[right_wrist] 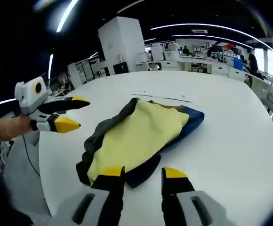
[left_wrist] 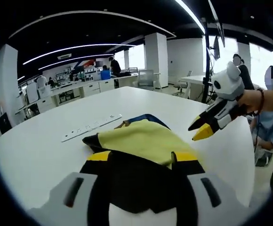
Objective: Fold the garment on the visible template until the final outline fits inside the template.
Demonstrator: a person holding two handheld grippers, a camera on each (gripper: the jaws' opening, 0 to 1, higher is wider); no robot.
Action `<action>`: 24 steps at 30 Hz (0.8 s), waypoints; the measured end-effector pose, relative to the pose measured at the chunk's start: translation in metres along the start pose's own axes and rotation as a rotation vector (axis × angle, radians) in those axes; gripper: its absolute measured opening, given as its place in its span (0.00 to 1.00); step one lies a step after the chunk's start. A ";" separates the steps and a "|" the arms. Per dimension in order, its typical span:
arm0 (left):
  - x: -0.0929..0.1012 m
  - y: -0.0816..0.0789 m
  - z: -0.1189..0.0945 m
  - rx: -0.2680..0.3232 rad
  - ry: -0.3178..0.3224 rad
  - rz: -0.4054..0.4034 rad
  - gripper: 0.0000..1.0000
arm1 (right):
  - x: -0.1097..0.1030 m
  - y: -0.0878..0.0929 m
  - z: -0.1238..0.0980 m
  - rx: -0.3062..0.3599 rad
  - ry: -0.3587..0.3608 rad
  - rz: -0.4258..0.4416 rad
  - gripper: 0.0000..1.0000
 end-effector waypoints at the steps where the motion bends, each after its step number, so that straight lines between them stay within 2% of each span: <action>1: 0.003 0.004 -0.002 -0.002 0.000 -0.011 0.46 | -0.001 0.003 0.000 -0.004 -0.002 0.001 0.27; 5: 0.014 0.021 -0.006 -0.029 0.011 -0.049 0.43 | -0.006 0.012 0.001 -0.017 -0.020 0.014 0.24; 9: 0.024 0.034 -0.009 -0.032 0.007 -0.053 0.38 | -0.013 0.019 0.004 -0.017 -0.030 -0.018 0.23; 15: 0.036 0.048 -0.008 -0.054 0.004 -0.068 0.35 | -0.019 0.024 0.011 -0.009 -0.037 -0.127 0.20; 20: 0.043 0.056 -0.003 -0.074 0.009 -0.073 0.31 | -0.023 0.025 0.016 0.006 -0.058 -0.155 0.16; 24: 0.049 0.065 0.002 -0.109 0.012 -0.076 0.28 | -0.022 0.028 0.023 -0.013 -0.053 -0.197 0.14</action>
Point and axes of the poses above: the point that each gripper's makers call its tool centre point, and the gripper's own axes: z roughly forward along the fingers, x roughly to its right, y roughly out of its underside, the point moved 4 cm from there along -z, roughly backward along the fingers, and after that the axes turned 1 degree about y, right-handed, at the moved point
